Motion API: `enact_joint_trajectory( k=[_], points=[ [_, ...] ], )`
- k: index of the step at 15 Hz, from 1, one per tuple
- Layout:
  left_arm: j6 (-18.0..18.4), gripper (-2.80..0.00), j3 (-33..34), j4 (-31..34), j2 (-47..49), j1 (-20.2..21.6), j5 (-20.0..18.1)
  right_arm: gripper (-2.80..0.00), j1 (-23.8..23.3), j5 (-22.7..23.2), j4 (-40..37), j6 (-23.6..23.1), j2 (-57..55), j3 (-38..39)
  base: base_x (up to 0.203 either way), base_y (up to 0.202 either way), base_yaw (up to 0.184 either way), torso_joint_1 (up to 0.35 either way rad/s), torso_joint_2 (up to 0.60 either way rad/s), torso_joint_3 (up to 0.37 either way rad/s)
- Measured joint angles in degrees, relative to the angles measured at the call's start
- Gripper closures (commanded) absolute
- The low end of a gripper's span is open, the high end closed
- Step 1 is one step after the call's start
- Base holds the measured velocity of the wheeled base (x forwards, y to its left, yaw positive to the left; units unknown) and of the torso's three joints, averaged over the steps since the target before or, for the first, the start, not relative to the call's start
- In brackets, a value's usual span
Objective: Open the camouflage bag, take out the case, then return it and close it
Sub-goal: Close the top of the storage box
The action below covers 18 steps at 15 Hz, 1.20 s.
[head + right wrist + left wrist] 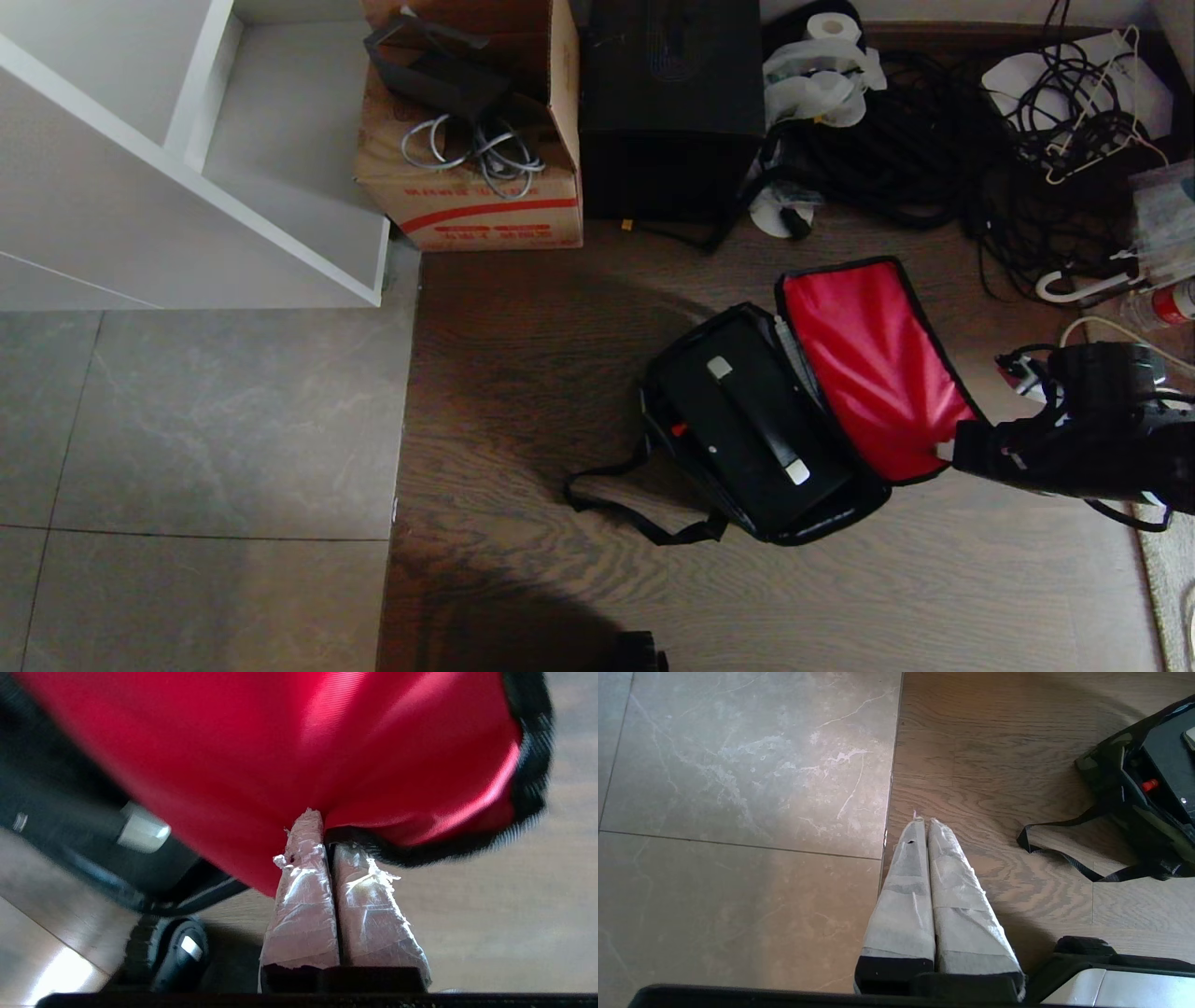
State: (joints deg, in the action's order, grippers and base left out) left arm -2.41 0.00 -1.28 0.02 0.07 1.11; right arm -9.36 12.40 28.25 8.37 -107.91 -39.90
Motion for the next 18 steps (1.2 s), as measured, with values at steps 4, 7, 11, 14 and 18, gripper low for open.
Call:
enact_joint_trajectory(
  k=[4,7,11,14,18],
  points=[
    [-0.01,0.0,0.0,-0.01,0.0,0.0,-0.01,-2.8,2.16,-0.05,8.65,-4.63,1.5,5.19,0.0,0.0,0.0,0.0,0.0,0.0],
    [-0.01,0.0,0.0,-0.01,0.0,0.0,0.01,-2.8,3.9,0.17,10.74,-4.19,1.6,5.73,0.0,0.0,0.0,0.0,0.0,0.0],
    [0.0,0.0,0.0,-0.01,0.0,0.0,0.01,-2.8,9.44,0.13,18.4,-1.06,1.47,7.55,0.0,0.0,0.0,0.0,0.0,0.0],
    [0.01,0.0,0.0,-0.01,0.0,-0.02,0.01,-2.8,12.56,0.19,19.73,-0.11,3.12,9.88,0.0,0.0,0.0,0.0,0.0,0.0],
    [-0.01,0.0,0.0,-0.01,0.0,0.0,0.01,-2.8,15.44,0.48,19.26,-0.47,8.53,16.28,0.0,0.0,0.0,0.0,0.0,0.0]
  ],
)
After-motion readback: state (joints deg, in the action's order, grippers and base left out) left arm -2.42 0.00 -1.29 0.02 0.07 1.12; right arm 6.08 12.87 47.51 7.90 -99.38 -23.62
